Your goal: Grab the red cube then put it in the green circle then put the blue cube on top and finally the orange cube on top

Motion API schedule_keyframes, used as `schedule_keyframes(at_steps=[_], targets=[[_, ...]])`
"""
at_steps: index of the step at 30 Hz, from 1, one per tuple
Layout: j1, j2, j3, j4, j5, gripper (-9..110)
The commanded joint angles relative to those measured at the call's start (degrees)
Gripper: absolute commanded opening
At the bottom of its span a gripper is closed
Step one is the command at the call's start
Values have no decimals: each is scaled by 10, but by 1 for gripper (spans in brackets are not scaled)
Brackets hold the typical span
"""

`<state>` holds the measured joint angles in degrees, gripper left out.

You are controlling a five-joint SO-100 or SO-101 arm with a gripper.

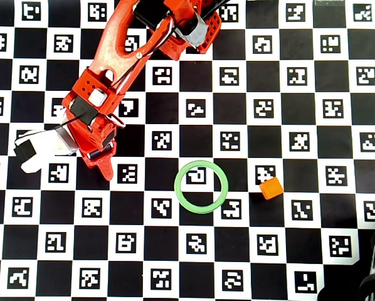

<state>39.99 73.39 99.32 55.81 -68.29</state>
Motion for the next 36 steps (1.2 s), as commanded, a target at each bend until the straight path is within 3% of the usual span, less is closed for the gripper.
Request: schedule_keyframes(at_steps=[1,20,28,36], targets=[[-4,1,-54,10,1,43],[-5,-21,-87,33,2,42],[-6,-18,-80,29,0,6],[-6,-14,-73,25,0,0]])
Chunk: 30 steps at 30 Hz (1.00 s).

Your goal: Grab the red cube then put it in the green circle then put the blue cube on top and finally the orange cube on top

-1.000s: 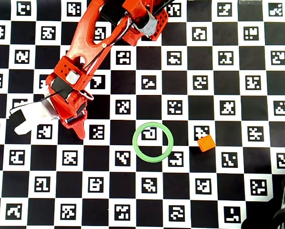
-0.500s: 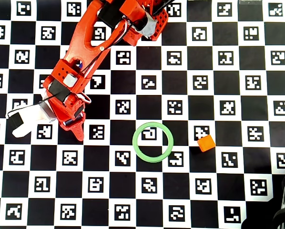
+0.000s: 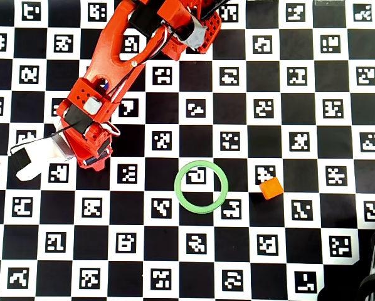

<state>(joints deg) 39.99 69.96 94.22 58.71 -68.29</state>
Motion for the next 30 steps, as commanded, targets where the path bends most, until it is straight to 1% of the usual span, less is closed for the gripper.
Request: schedule_keyframes(at_steps=[1,4,8,16,24,30], targets=[[-6,21,-21,-5,0,0],[-7,25,-17,-8,2,-4],[-7,30,-12,-4,-3,-4],[-18,92,-35,69,10,-4],[-40,152,-112,190,64,-5],[-67,202,-149,269,148,-5]])
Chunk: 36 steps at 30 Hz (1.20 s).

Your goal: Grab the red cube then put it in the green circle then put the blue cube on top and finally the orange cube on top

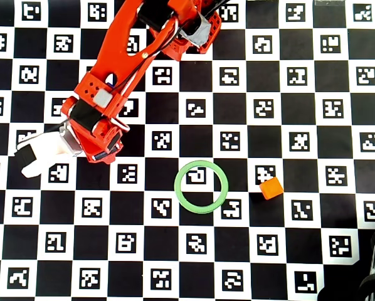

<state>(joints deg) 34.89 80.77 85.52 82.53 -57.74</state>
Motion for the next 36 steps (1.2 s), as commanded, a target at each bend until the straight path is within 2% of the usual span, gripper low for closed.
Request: schedule_keyframes(at_steps=[1,9,20,27,36], targets=[[-22,103,-67,45,58,-5],[-96,167,-76,128,192,-5],[-238,205,-64,152,375,-5],[-346,215,-38,129,518,-5],[-409,207,-2,48,614,-5]])
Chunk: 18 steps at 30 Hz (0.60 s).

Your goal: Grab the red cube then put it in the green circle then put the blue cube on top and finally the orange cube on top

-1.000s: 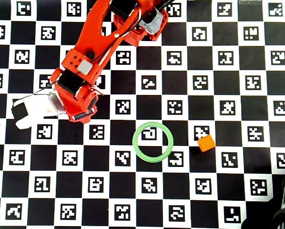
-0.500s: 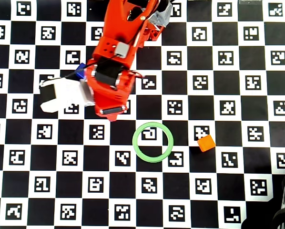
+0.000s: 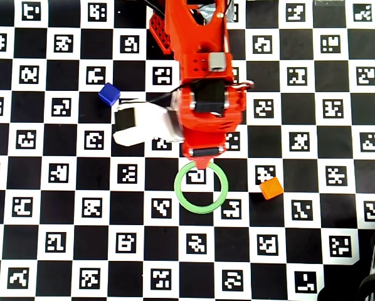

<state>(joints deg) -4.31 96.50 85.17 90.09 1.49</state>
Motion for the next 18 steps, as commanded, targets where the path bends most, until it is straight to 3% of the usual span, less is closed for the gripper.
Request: schedule_keyframes(at_steps=[1,18], targets=[[-21,47,9,-38,27,-5],[-39,-62,25,-141,48,-5]])
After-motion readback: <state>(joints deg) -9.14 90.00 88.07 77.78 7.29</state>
